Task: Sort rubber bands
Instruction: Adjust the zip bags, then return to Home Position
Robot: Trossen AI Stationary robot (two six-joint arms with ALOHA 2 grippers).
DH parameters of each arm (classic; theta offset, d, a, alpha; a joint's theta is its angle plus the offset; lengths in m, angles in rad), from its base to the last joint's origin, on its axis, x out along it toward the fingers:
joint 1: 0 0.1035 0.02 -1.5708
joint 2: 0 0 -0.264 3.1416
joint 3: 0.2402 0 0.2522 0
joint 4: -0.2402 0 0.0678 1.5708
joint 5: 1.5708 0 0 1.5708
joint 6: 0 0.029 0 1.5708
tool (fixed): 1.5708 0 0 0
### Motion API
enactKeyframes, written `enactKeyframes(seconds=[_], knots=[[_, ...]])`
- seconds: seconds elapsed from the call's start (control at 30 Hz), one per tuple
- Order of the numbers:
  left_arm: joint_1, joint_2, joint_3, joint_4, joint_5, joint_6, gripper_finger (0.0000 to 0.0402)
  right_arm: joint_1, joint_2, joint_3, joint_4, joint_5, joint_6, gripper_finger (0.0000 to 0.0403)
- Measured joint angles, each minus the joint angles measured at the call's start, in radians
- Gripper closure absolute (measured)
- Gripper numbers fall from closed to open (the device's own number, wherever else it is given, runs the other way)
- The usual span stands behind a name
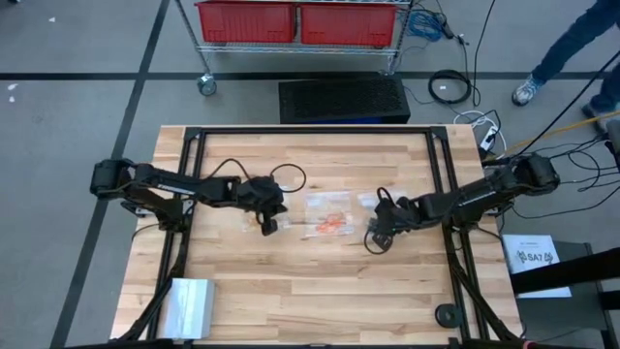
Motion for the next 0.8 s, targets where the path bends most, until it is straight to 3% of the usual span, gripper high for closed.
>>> enactKeyframes(seconds=[0.4, 0.63, 0.8], knots=[[-0.002, -0.093, 0.0, 0.001, -0.02, -0.011, 0.0398, 0.034, -0.093, 0.051, -0.07, 0.112, -0.024, 0.0386], [0.014, -0.19, 0.0, 0.007, -0.122, 0.07, 0.0398, 0.034, -0.192, 0.116, -0.142, 0.214, -0.288, 0.0377], [0.013, -0.398, -0.076, 0.023, -0.167, 0.1, 0.0398, 0.059, -0.334, 0.038, -0.066, 0.264, -0.461, 0.0399]])
